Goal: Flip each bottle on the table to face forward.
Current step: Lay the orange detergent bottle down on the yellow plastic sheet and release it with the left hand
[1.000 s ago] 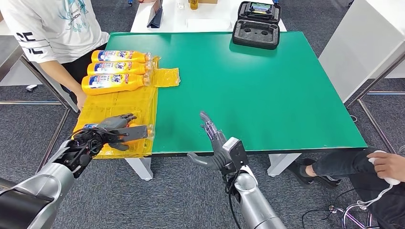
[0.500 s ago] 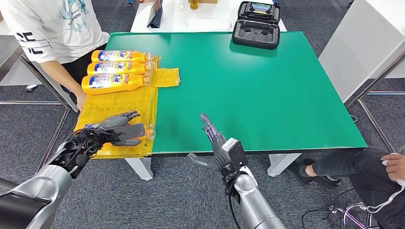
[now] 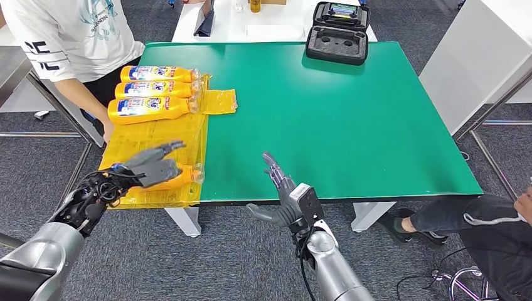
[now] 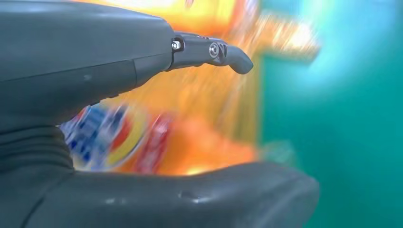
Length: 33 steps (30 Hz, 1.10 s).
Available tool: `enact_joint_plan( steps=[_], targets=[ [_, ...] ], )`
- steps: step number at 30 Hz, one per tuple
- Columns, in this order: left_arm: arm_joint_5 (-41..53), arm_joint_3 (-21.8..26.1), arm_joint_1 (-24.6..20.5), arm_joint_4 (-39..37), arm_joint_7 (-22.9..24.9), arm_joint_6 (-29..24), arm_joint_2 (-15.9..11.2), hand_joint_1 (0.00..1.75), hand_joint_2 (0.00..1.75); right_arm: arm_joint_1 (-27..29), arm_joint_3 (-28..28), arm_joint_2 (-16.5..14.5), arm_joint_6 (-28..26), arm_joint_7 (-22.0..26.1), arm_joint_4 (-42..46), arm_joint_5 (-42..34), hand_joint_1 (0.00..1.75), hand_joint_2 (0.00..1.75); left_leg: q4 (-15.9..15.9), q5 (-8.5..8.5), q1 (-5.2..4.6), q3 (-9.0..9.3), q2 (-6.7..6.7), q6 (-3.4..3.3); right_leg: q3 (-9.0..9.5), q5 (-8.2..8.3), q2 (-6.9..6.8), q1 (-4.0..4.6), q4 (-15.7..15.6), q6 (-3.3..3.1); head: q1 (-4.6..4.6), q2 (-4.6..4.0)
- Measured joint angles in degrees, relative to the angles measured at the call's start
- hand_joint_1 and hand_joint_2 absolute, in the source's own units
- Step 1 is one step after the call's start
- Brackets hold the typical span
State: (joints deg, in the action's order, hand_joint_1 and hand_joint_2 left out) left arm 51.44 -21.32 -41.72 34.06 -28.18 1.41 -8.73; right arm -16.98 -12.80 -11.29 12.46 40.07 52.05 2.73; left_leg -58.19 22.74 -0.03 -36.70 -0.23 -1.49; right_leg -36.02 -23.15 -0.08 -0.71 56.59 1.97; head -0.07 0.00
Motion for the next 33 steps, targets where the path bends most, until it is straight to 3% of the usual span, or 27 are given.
enact_joint_plan(
  steps=[6,9,13,14,17,18,20,21,22,23,24,25,26,27,29,30,31,32,33],
  targets=[
    [-12.5,6.7,3.2,11.2,-4.9,-12.6,4.1,0.00,0.00,1.1,0.1,-0.3,0.0,-0.4,0.7,0.0,0.00,1.75,0.0,0.02,-0.05,-0.01,0.00,-0.01,0.00,0.01,0.01,-0.04,0.0,0.01,-0.01,0.00],
    [-18.7,9.9,4.5,15.0,-7.2,-16.4,6.2,0.00,0.00,1.7,0.1,-0.6,-0.1,-0.3,0.7,-0.3,0.00,1.75,0.0,0.02,-0.04,0.00,0.01,-0.01,0.00,0.01,0.01,-0.02,0.0,0.01,-0.02,0.00],
    [-29.2,13.0,7.3,18.1,-9.7,-17.1,8.9,0.00,1.75,2.7,0.1,-0.9,-1.5,-0.2,1.0,-0.6,0.00,1.75,0.0,0.03,-0.03,0.00,0.01,0.00,0.00,0.00,0.01,0.01,0.0,0.01,-0.02,0.00],
    [-32.6,13.6,8.4,18.9,-9.9,-16.8,9.6,0.23,1.75,3.1,0.1,-0.9,-2.4,-0.2,1.3,-0.6,0.25,1.75,0.0,0.03,-0.02,0.00,0.01,0.00,0.00,0.00,0.01,0.01,0.0,0.01,-0.02,0.00],
    [-42.4,14.8,13.1,21.6,-10.2,-16.5,11.8,1.50,1.75,5.0,0.1,-1.1,-6.3,-0.1,3.9,-0.6,1.51,1.75,0.0,0.06,-0.02,0.00,0.02,0.01,0.00,-0.03,0.01,-0.01,0.0,0.00,-0.02,0.00],
    [-44.7,15.0,15.0,22.7,-10.4,-16.9,12.5,1.36,1.75,5.7,0.1,-1.1,-7.7,0.0,5.1,-0.8,1.37,1.75,0.0,0.07,-0.03,-0.01,0.02,0.01,-0.01,-0.03,0.01,-0.01,0.0,0.00,-0.02,0.00],
    [-47.7,15.1,18.5,24.8,-10.8,-17.8,13.8,0.50,1.75,7.0,0.1,-1.4,-9.9,0.0,7.4,-1.3,0.50,1.75,0.0,0.10,-0.03,-0.02,0.01,0.00,-0.01,-0.05,0.01,-0.02,0.0,0.01,-0.01,0.00],
    [-48.7,15.1,20.2,25.9,-11.0,-18.3,14.4,0.11,1.75,7.8,0.1,-1.6,-11.3,0.0,8.6,-1.4,0.36,1.75,0.0,0.11,-0.04,-0.02,0.01,0.01,-0.01,-0.07,0.01,-0.03,0.0,0.03,-0.01,0.00],
    [-49.5,15.1,21.9,27.1,-11.2,-18.8,15.1,0.47,1.75,8.7,0.1,-1.8,-13.1,0.0,9.9,-1.2,0.69,1.75,0.0,0.14,-0.05,-0.02,0.01,0.00,-0.01,-0.10,0.01,-0.05,-0.1,0.05,-0.01,0.00],
    [-50.1,15.1,23.7,28.5,-11.4,-19.4,15.8,0.90,1.75,9.8,0.1,-2.0,-15.5,0.0,11.5,-0.7,1.12,1.75,0.0,0.16,-0.06,-0.02,0.01,0.00,-0.01,-0.12,0.01,-0.06,-0.1,0.08,-0.01,0.00],
    [-50.3,15.0,25.5,29.9,-11.6,-20.1,16.5,1.34,1.75,10.8,0.1,-2.3,-18.0,0.0,12.9,-0.2,1.44,1.75,0.0,0.17,-0.07,-0.02,0.00,0.00,-0.01,-0.14,0.01,-0.07,-0.1,0.09,-0.01,0.00],
    [-50.1,14.8,27.1,31.2,-11.7,-20.8,17.2,1.75,1.75,11.8,0.1,-2.5,-20.2,0.1,14.3,0.3,1.37,1.75,0.0,0.18,-0.07,-0.02,0.00,-0.01,-0.01,-0.14,0.01,-0.07,-0.1,0.10,-0.02,0.00],
    [-49.6,14.5,28.5,32.6,-11.9,-21.6,17.7,1.31,1.75,12.8,0.1,-2.7,-22.2,0.1,15.8,0.7,0.93,1.75,0.0,0.19,-0.07,-0.03,0.00,-0.01,-0.01,-0.15,0.01,-0.07,-0.1,0.10,-0.02,0.00],
    [-48.9,14.1,29.9,33.8,-11.9,-22.4,18.3,0.87,1.75,13.9,0.0,-2.9,-23.7,0.1,17.2,1.0,0.86,1.75,0.0,0.21,-0.07,-0.03,0.00,-0.01,-0.01,-0.16,0.01,-0.07,-0.1,0.10,-0.01,0.00],
    [-47.7,13.2,32.4,36.3,-12.0,-23.6,19.2,0.87,1.75,15.8,-0.6,-3.3,-26.6,0.1,20.1,1.7,1.06,1.75,0.0,0.24,-0.07,-0.03,0.01,0.02,-0.01,-0.17,0.01,-0.06,-0.1,0.09,-0.01,0.00],
    [-47.0,12.8,33.5,37.4,-12.0,-24.2,19.6,1.31,1.75,16.5,-1.0,-3.4,-27.8,0.1,21.3,2.0,1.32,1.75,0.0,0.25,-0.06,-0.03,0.01,0.03,-0.01,-0.17,0.01,-0.06,-0.1,0.09,-0.01,0.00],
    [-46.3,12.3,34.5,38.4,-12.0,-24.8,19.9,1.75,1.75,17.1,-1.4,-3.6,-28.8,0.1,22.4,2.2,1.21,1.75,0.0,0.25,-0.06,-0.03,0.01,0.03,-0.01,-0.17,0.01,-0.06,-0.1,0.08,-0.02,0.00],
    [-45.5,11.9,35.4,39.5,-12.0,-25.6,20.2,1.31,1.75,17.7,-1.9,-3.7,-29.6,0.1,23.5,2.2,0.77,1.75,0.0,0.25,-0.06,-0.03,0.01,0.03,-0.01,-0.17,0.01,-0.05,-0.1,0.08,-0.02,0.00],
    [-44.5,11.4,36.3,40.5,-12.0,-26.4,20.4,0.92,1.75,18.1,-2.5,-3.8,-30.4,0.1,24.4,2.3,0.81,1.75,0.0,0.25,-0.05,-0.02,0.01,0.03,-0.01,-0.18,0.01,-0.04,-0.1,0.08,-0.02,0.00]
  ],
)
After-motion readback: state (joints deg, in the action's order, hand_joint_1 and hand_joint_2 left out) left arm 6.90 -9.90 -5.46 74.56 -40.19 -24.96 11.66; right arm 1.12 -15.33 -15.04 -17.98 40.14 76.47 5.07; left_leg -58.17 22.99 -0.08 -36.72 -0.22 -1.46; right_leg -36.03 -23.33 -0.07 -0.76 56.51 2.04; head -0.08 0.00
